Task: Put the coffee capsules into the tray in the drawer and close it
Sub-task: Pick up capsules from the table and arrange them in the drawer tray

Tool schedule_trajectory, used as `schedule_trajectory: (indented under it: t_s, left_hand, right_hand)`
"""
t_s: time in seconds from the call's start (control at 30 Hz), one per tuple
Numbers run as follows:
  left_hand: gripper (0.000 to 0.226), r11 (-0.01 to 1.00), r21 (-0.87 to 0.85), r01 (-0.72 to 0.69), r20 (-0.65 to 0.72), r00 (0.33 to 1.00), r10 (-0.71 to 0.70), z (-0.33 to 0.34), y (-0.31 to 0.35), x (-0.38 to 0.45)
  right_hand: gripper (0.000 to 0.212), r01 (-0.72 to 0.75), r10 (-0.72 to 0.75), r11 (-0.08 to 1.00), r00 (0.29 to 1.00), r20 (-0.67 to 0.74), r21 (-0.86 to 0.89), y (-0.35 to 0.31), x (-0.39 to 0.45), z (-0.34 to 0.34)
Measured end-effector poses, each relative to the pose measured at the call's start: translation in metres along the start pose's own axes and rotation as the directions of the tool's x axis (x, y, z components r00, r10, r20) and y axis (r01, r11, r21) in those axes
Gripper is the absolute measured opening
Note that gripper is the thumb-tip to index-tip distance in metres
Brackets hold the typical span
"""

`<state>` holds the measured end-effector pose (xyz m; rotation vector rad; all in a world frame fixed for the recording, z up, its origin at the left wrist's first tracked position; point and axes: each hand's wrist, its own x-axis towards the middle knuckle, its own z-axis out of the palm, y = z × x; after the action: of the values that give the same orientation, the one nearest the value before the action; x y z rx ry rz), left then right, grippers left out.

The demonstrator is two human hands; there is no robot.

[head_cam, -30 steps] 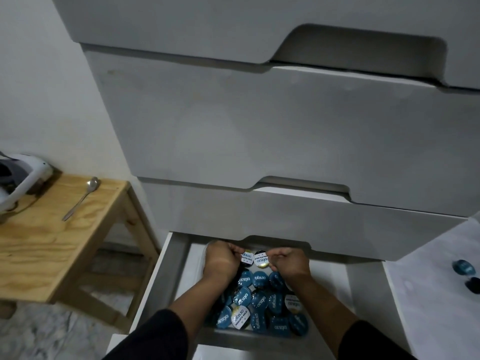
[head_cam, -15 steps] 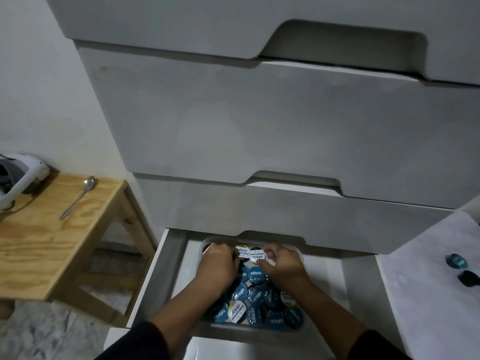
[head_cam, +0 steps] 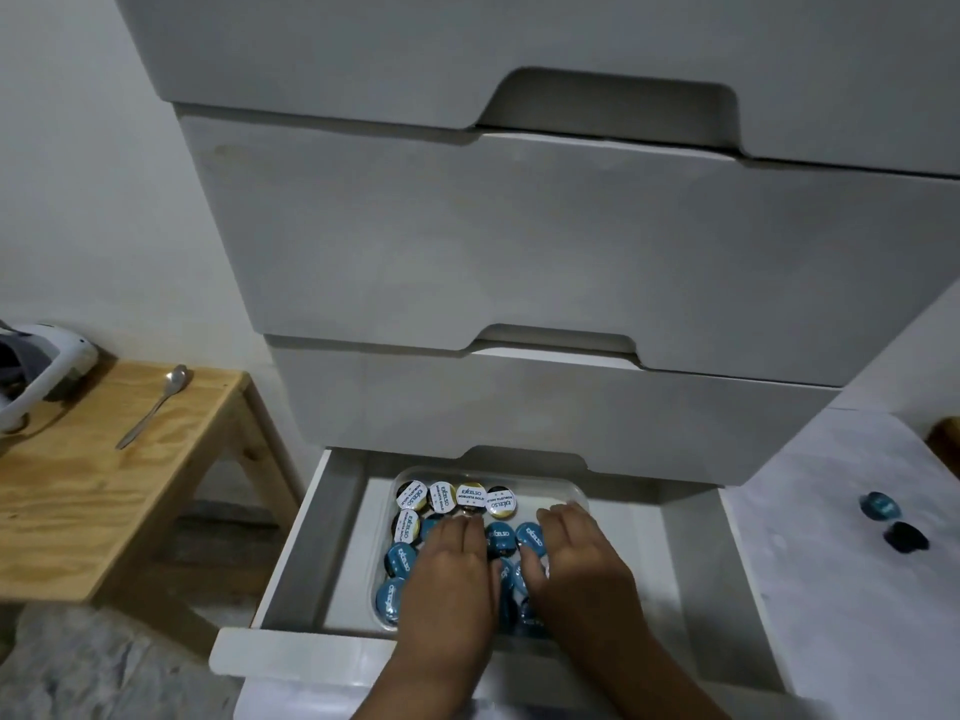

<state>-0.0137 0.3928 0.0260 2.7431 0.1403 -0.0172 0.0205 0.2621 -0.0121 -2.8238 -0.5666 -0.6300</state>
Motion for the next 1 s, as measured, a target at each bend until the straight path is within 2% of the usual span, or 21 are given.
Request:
schedule_trajectory:
  t_s: [0.2, 0.27, 0.4, 0.53, 0.63, 0.7, 0.83, 0.9, 1.0]
  left_hand:
    - [0.053, 1.0, -0.019, -0.025, -0.078, 0.997, 0.024, -0.004, 0.033, -0.018]
    - [0.056, 0.998, -0.01, -0.055, -0.07, 0.996, 0.055, -0.003, 0.055, -0.021]
    - [0.065, 0.997, 0.049, -0.064, -0.056, 0.996, 0.067, 0.017, 0.113, -0.025]
    - [0.058, 0.974, 0.053, -0.222, -0.163, 0.96, 0.228, 0.053, 0.185, -0.031]
    - [0.055, 0.967, -0.027, -0.252, -0.137, 0.96, 0.246, 0.077, 0.246, -0.04]
    - [0.049, 0.963, -0.122, -0.239, -0.087, 0.969, 0.23, 0.093, 0.283, -0.046]
    - [0.05, 0.954, -0.187, -0.236, -0.022, 0.972, 0.236, 0.129, 0.332, -0.051]
    - [0.049, 0.954, -0.192, -0.231, 0.01, 0.971, 0.238, 0.148, 0.345, -0.047]
    - [0.047, 0.959, -0.209, -0.191, 0.12, 0.968, 0.219, 0.175, 0.356, -0.033]
  right_hand:
    - [0.024, 0.152, -0.17, 0.979, 0.977, -0.13, -0.139, 0.026, -0.02, -0.039]
    - [0.028, 0.139, -0.165, 0.975, 0.975, -0.148, -0.172, 0.043, -0.028, -0.046]
    - [0.03, 0.098, -0.125, 0.988, 0.958, -0.259, -0.116, 0.097, -0.045, -0.068]
    - [0.021, 0.144, -0.214, 0.946, 0.95, -0.228, -0.289, 0.178, -0.075, -0.088]
    - [0.02, 0.087, -0.173, 0.941, 0.954, -0.246, -0.327, 0.243, -0.103, -0.099]
    - [0.02, 0.101, -0.184, 0.929, 0.962, -0.204, -0.357, 0.281, -0.121, -0.106]
    - [0.029, 0.045, -0.071, 0.947, 0.995, -0.072, -0.318, 0.341, -0.151, -0.114]
    - [0.023, -0.059, 0.048, 0.972, 0.997, -0.053, -0.226, 0.363, -0.16, -0.114]
    - [0.03, -0.202, 0.208, 0.975, 0.976, 0.062, -0.09, 0.393, -0.162, -0.108]
